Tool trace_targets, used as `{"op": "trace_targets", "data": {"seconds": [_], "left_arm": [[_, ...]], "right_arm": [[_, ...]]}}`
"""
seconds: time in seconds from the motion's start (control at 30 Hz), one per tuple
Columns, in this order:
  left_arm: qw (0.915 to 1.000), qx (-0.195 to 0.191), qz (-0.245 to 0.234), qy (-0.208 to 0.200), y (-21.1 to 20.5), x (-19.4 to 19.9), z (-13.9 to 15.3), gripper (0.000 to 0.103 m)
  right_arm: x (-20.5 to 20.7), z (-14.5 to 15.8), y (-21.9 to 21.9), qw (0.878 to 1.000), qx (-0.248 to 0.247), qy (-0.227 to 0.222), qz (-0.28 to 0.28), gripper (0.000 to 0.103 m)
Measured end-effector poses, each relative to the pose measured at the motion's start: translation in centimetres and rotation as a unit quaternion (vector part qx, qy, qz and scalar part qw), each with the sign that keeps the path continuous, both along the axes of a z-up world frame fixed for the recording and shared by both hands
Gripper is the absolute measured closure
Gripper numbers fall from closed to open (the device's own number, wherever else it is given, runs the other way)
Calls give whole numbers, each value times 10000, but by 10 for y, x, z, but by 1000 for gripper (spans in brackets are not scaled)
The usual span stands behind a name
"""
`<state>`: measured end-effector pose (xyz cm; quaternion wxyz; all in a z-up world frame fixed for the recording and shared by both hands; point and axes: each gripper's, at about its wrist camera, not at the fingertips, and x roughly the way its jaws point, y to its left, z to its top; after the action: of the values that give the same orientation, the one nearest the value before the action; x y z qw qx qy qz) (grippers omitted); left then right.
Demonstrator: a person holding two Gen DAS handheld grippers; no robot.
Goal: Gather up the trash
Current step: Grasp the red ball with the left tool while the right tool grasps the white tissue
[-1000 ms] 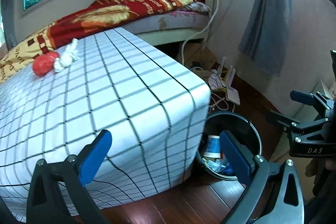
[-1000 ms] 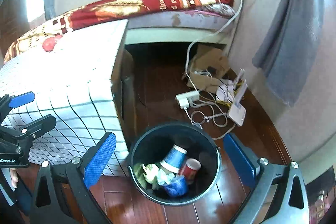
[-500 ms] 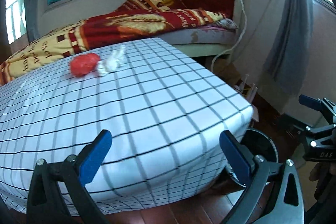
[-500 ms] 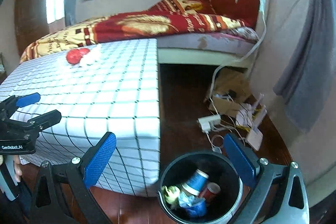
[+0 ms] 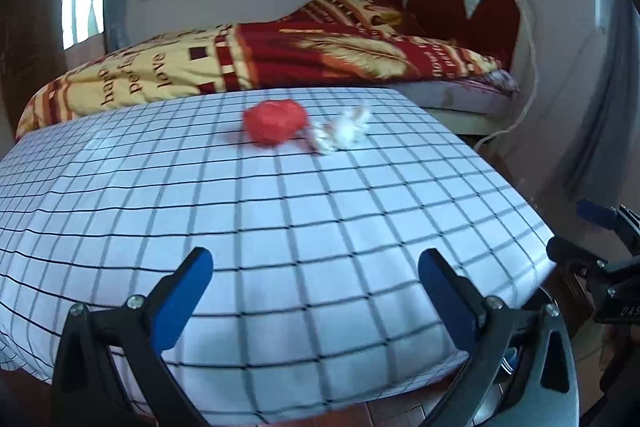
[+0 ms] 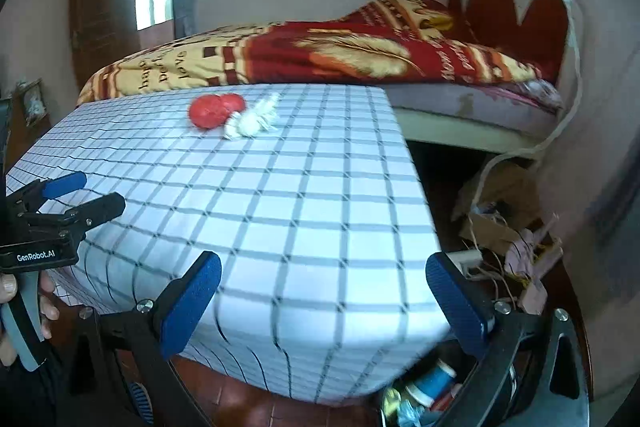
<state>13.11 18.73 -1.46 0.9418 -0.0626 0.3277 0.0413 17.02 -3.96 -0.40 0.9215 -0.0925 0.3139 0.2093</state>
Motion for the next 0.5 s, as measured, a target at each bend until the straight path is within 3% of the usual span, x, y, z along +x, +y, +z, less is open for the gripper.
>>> {"op": "trace_targets", "data": {"seconds": [0.23,0.37,0.5], "left_arm": [[9990,-340,259,125,46,35,-1,0],[9995,-116,239,186,58,60,-2,1],[9996,79,199,205,68,83,-4,4]], "right_arm": [[52,8,69,9984,-68,10,562,0],[86,8,100,9967,-132,69,797,14],[123,0,130,9955,-174,215,904,15]]}}
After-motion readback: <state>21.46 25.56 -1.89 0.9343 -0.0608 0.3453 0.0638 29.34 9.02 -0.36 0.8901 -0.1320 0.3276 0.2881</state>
